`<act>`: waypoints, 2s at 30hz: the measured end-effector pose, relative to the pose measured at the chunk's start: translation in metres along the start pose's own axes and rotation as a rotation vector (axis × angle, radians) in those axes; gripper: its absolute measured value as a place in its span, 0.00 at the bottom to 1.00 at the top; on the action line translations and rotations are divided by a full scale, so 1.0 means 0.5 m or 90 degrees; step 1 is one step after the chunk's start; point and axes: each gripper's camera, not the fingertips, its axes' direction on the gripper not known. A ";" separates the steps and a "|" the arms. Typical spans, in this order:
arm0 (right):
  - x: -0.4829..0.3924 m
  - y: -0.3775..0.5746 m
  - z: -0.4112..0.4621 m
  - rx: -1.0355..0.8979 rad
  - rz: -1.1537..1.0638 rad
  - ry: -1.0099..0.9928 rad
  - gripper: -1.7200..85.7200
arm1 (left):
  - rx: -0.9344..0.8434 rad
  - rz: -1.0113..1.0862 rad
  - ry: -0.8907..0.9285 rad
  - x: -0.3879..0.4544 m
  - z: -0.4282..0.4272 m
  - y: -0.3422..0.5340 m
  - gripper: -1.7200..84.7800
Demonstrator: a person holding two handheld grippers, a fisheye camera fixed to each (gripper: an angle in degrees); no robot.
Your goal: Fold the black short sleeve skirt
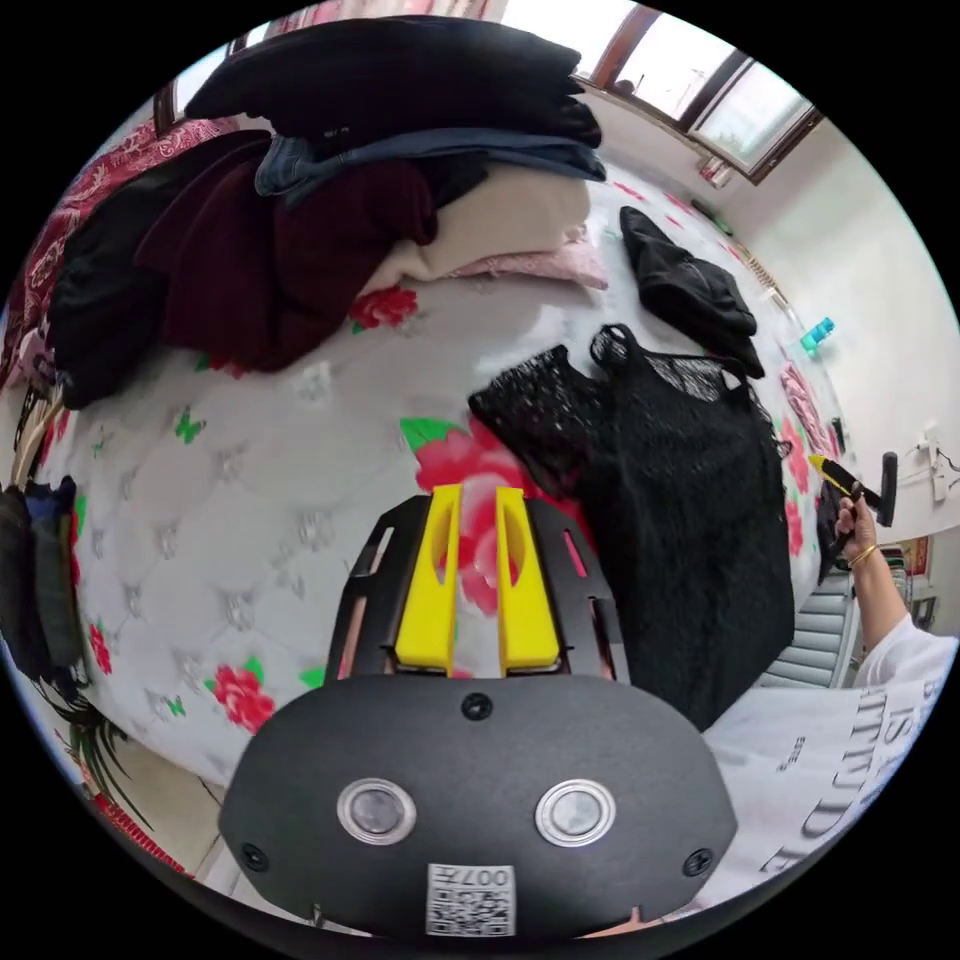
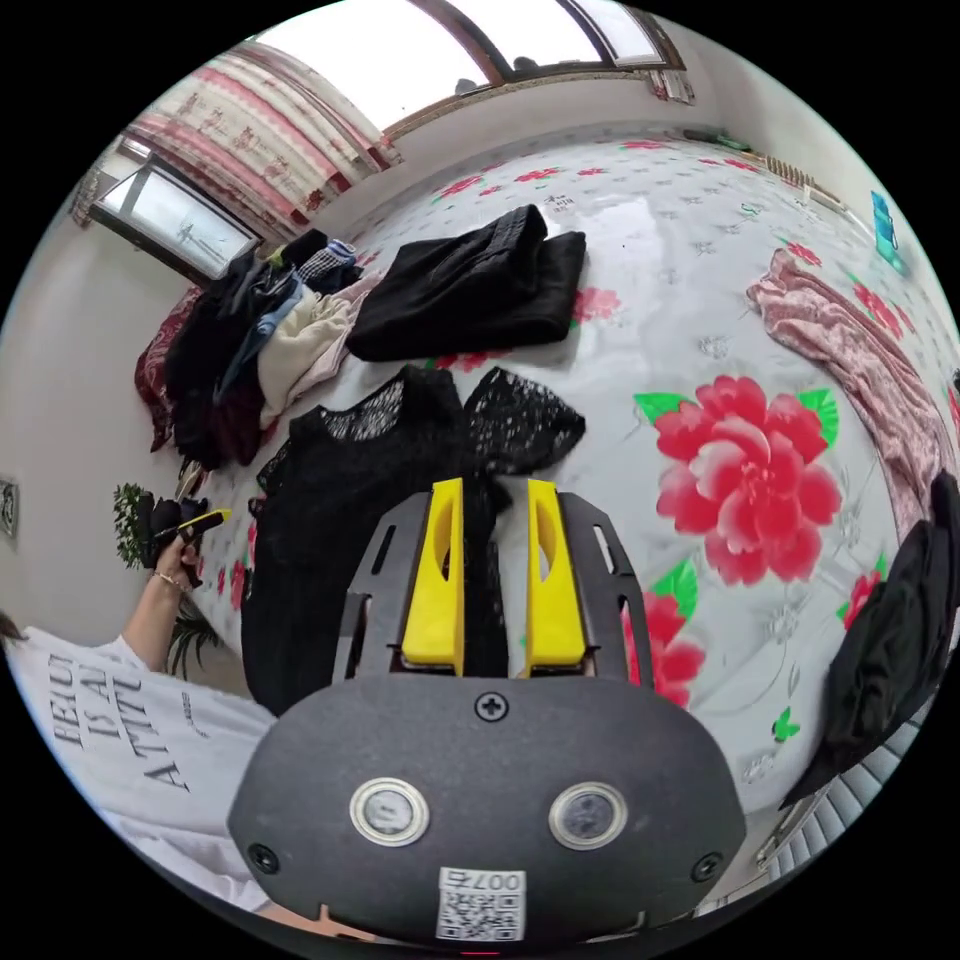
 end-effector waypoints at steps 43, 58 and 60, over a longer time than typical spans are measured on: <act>0.012 0.605 -0.464 -0.056 -0.057 -0.231 0.02 | -0.017 -0.093 0.258 0.093 -0.361 0.747 0.17; -0.001 0.539 -0.523 -0.092 -0.077 -0.197 0.02 | -0.099 -0.084 0.464 0.107 -0.193 0.678 0.07; 0.013 0.538 -0.548 -0.071 -0.062 -0.209 0.02 | -0.095 -0.083 0.506 0.102 -0.254 0.683 0.07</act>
